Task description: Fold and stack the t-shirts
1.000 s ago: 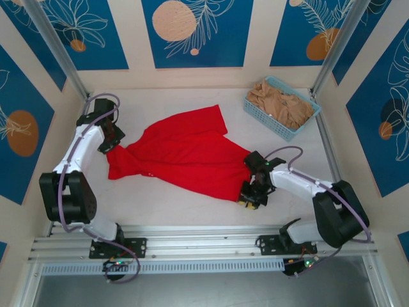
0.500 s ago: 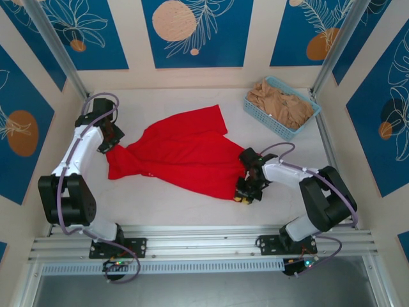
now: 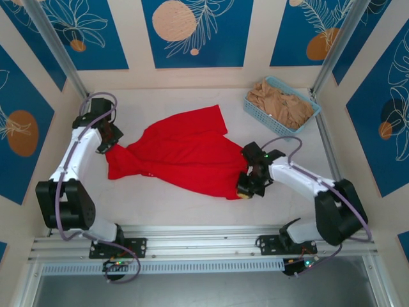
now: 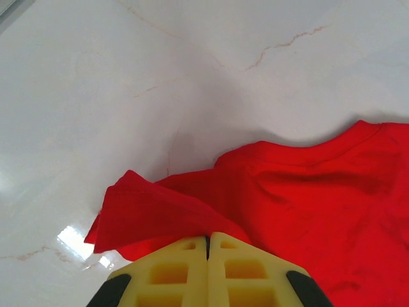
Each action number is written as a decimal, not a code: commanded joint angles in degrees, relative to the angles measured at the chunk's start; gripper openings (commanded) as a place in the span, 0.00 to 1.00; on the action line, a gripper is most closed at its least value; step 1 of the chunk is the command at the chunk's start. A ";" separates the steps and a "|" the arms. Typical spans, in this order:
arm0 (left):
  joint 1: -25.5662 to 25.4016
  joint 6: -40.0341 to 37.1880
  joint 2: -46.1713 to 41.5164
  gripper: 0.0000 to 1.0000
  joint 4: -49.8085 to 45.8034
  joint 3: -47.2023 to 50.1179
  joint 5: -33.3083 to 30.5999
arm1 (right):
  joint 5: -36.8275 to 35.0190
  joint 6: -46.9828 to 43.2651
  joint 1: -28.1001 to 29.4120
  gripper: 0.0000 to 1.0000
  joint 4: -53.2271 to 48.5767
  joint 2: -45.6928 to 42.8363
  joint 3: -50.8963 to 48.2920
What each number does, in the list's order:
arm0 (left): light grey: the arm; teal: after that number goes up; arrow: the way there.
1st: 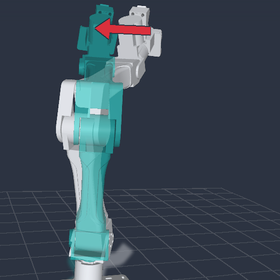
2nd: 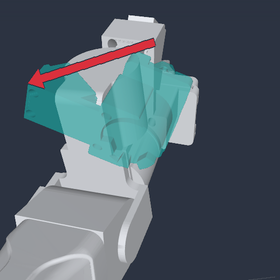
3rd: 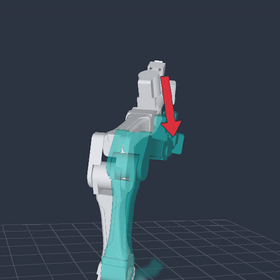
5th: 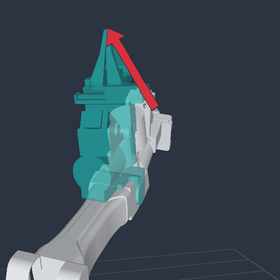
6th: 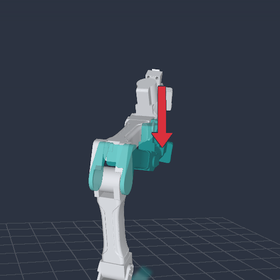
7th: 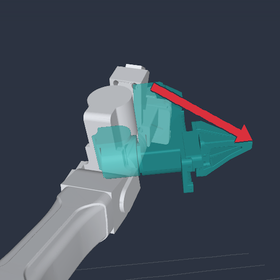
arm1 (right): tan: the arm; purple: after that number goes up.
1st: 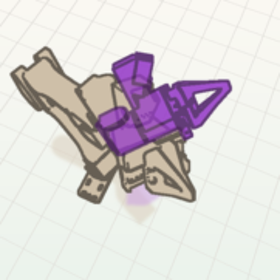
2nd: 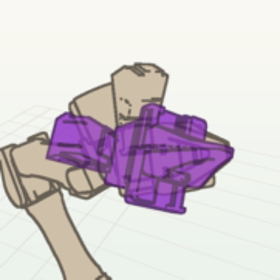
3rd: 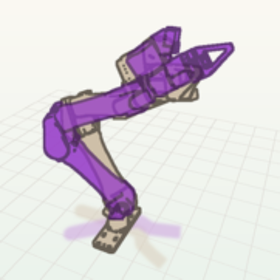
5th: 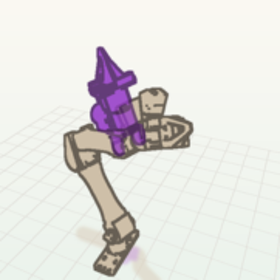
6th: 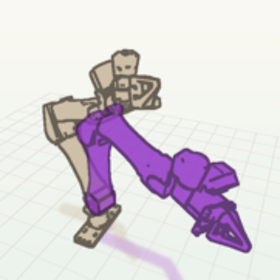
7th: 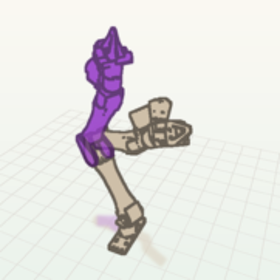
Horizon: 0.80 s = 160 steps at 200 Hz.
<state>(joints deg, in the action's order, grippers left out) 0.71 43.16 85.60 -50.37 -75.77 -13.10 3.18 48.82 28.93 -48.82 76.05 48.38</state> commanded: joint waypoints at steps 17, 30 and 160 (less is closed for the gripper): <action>-0.62 1.80 -4.27 0.00 -1.95 -2.29 2.12 | -0.54 -2.80 -1.92 0.00 -7.64 -6.85 10.62; -0.63 2.60 -5.10 0.00 -1.53 -4.37 3.05 | 0.38 -4.43 -4.18 0.00 -6.88 -6.57 15.30; -0.54 1.68 -24.26 0.00 9.12 -25.75 -6.39 | 8.29 -10.06 -17.65 0.00 9.11 -4.72 57.48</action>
<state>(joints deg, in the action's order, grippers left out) 0.60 45.50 66.59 -47.75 -100.14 -15.51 8.23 39.33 12.86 -43.53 76.14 103.46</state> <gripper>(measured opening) 0.041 0.048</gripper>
